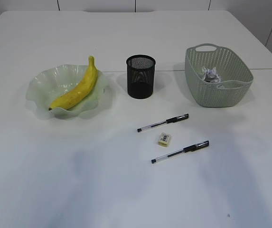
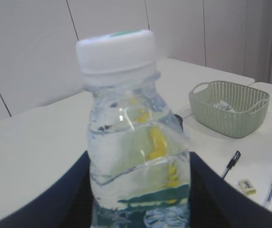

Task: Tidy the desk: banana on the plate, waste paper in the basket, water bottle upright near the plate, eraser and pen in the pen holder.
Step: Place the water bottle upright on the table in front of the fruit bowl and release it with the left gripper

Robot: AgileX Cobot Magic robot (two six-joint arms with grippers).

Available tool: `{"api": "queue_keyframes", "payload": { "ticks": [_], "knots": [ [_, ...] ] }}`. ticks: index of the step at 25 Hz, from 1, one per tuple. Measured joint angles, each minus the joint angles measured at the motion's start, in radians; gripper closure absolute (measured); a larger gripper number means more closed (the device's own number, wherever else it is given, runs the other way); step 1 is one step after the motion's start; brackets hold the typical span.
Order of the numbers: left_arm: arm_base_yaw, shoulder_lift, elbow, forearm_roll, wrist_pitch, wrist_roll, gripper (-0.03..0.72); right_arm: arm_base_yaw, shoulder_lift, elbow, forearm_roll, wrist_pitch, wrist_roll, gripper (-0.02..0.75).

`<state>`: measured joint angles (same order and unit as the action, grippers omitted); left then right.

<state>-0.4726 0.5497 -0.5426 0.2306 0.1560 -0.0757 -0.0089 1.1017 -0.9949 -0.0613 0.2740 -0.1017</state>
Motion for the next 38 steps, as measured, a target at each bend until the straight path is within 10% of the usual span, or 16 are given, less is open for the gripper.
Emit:
{"api": "queue_keyframes", "payload": {
  "ticks": [19,38],
  "knots": [
    [0.005,0.049,0.246,-0.042,-0.318,0.0,0.323,0.0,0.0,0.0,0.0,0.0,0.0,0.363],
    [0.245,0.636,0.248,-0.119,-0.865,0.002,0.323,0.0,0.0,0.0,-0.04,-0.002,0.0,0.363]
  ]
}}
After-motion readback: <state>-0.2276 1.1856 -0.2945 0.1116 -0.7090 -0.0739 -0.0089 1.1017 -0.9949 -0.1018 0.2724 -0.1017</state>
